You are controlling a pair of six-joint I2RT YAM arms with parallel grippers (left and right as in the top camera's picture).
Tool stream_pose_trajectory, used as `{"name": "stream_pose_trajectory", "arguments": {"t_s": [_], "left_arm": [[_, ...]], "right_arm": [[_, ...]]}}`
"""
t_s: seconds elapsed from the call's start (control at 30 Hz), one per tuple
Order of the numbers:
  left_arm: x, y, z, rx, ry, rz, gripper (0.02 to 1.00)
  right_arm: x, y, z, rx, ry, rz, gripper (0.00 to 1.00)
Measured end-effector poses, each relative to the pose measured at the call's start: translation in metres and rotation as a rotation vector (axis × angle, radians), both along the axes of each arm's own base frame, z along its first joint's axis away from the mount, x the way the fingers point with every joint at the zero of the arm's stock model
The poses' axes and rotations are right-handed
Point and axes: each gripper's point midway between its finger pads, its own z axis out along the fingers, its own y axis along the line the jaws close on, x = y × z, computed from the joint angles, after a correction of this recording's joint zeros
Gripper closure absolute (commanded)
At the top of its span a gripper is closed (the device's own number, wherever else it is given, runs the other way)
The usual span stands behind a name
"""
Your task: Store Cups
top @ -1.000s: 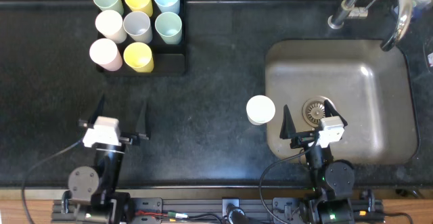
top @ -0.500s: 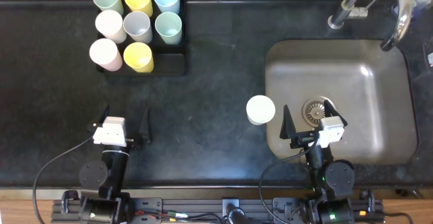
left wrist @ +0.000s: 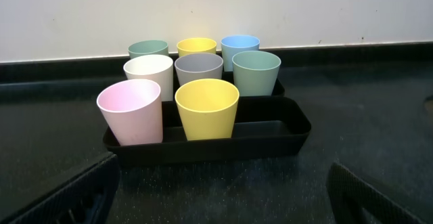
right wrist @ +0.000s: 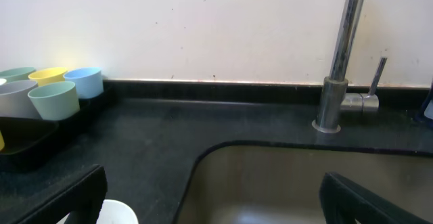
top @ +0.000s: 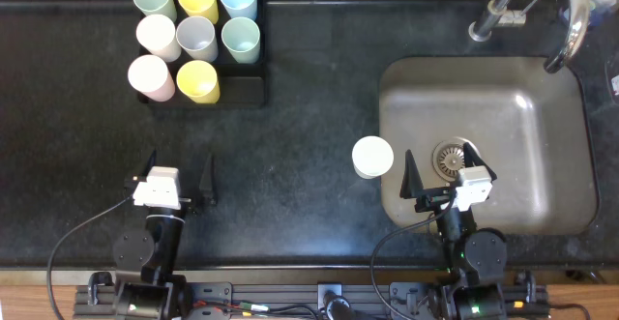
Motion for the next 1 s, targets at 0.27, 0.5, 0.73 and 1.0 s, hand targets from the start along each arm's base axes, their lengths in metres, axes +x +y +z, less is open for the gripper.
{"name": "stream_pose_trajectory", "arguments": {"t_s": [0.27, 0.5, 0.73, 1.0], "left_arm": [[0.0, 0.0, 0.0, 0.0, 0.0, 0.0, 0.02], [0.0003, 0.0031, 0.0, 0.0, 0.0, 0.013, 0.02], [0.0003, 0.004, -0.0001, 0.0, 0.0, 0.017, 0.018], [0.0003, 0.004, -0.0001, 0.0, 0.0, 0.017, 0.018]], "right_arm": [[0.0, 0.0, -0.0001, 0.0, 0.0, 0.0, 0.003], [0.0, -0.0001, -0.0001, 0.0, 0.0, 0.0, 0.003], [0.0, 0.0, -0.0002, 0.0, 0.001, 0.0, 0.003], [0.0, 0.0, -0.0001, 0.0, 0.0, 0.0, 0.003]]}}
